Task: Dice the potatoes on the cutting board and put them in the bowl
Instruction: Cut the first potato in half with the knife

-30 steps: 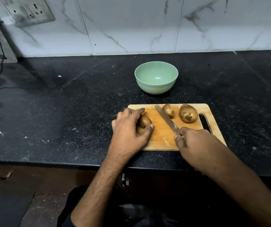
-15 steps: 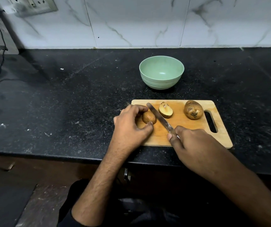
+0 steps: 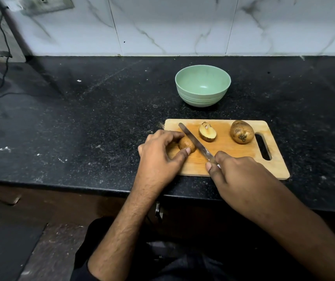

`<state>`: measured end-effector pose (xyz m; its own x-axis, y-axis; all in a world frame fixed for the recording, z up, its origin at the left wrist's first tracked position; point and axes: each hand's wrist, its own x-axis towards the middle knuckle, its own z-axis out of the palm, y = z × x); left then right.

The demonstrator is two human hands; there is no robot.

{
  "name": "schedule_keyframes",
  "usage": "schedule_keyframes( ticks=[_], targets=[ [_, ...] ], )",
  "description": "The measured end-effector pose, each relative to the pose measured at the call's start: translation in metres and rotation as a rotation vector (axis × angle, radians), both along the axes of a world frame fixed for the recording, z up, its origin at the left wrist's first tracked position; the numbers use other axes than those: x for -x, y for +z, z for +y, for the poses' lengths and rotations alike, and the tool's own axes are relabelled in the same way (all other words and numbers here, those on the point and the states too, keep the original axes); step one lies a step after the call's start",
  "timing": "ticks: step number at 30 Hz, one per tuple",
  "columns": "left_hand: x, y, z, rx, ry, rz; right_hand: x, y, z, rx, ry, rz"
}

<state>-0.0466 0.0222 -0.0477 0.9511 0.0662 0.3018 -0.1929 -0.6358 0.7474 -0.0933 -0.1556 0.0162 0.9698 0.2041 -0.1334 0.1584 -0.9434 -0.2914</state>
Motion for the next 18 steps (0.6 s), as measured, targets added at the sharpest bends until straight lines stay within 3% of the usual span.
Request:
schedule_keyframes(
  ticks=[18],
  targets=[
    [-0.0002, 0.0006, -0.0047, -0.120, 0.055, 0.002, 0.0035, -0.0057, 0.0077, 0.051, 0.014, -0.039]
  ],
)
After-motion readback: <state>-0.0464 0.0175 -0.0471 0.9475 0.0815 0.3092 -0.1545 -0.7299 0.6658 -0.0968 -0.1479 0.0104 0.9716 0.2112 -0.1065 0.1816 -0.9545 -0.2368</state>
